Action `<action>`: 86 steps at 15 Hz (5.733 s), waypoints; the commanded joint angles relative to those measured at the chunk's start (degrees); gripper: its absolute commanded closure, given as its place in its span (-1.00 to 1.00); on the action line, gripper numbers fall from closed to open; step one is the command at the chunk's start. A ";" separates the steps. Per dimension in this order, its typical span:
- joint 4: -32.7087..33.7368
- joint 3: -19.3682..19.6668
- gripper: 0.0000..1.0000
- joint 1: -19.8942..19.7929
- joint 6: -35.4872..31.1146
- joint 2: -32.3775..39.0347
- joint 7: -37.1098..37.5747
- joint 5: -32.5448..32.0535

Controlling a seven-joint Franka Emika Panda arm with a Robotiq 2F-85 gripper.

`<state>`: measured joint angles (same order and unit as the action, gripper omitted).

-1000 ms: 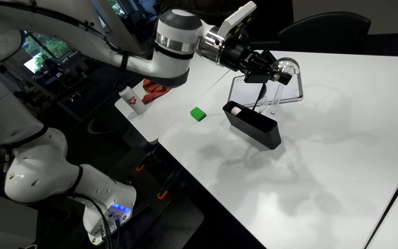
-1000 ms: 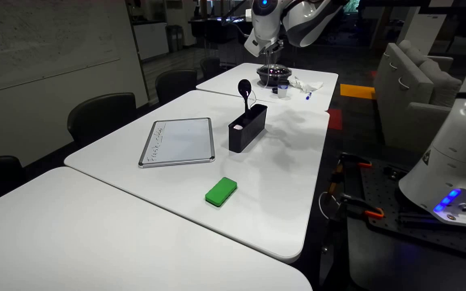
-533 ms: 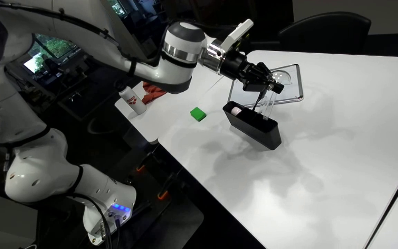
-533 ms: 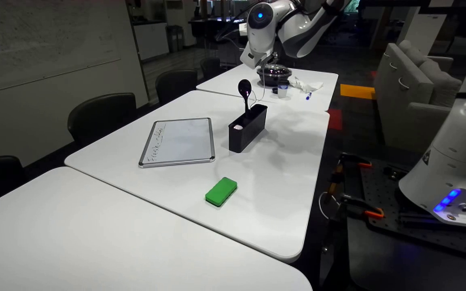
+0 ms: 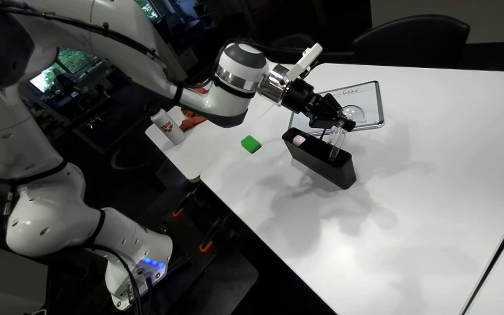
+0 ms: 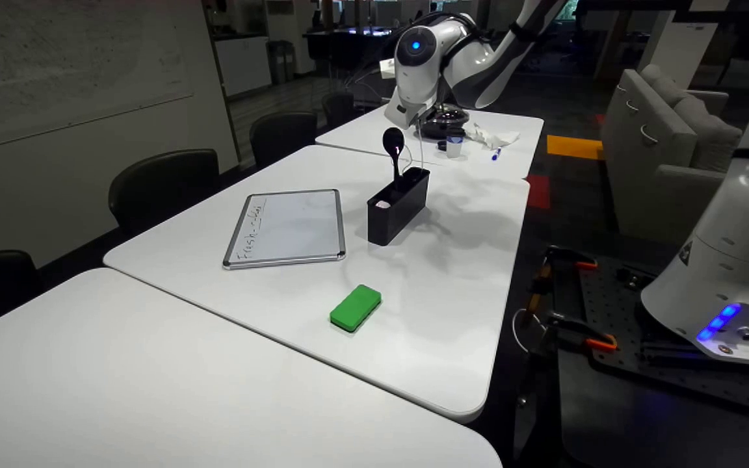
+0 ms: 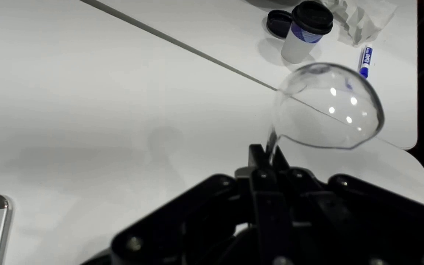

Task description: Put the black spoon in the black cutlery holder, put the clear spoon in the cutlery holder, move the cutlery holder to the right side of the table

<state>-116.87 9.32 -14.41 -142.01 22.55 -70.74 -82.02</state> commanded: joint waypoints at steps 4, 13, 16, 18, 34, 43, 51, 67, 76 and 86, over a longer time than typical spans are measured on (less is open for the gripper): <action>1.67 -0.65 0.98 -0.66 -3.40 2.90 -2.05 0.04; 2.62 -0.44 0.37 -0.74 -6.72 4.93 -6.13 -0.35; 1.86 -0.26 0.02 -0.51 -6.59 3.50 -5.43 -0.87; 1.37 -0.20 -0.28 -0.47 -6.60 2.53 -5.24 -0.99; -7.55 -0.55 -1.00 0.00 -12.33 -13.58 -2.00 2.71; -16.20 -4.67 -1.00 7.59 10.27 -24.37 7.64 29.53; -15.21 -2.93 -1.00 7.67 6.56 -22.87 2.93 44.83; -10.55 -1.81 -1.00 3.70 -3.54 -8.47 -12.70 58.33; -10.51 -1.87 -1.00 2.89 -13.65 -0.60 -12.70 56.85; -9.96 -3.71 -0.35 0.74 -14.44 3.17 -13.53 59.04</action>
<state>-127.72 6.92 -12.15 -155.51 24.81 -81.97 -24.95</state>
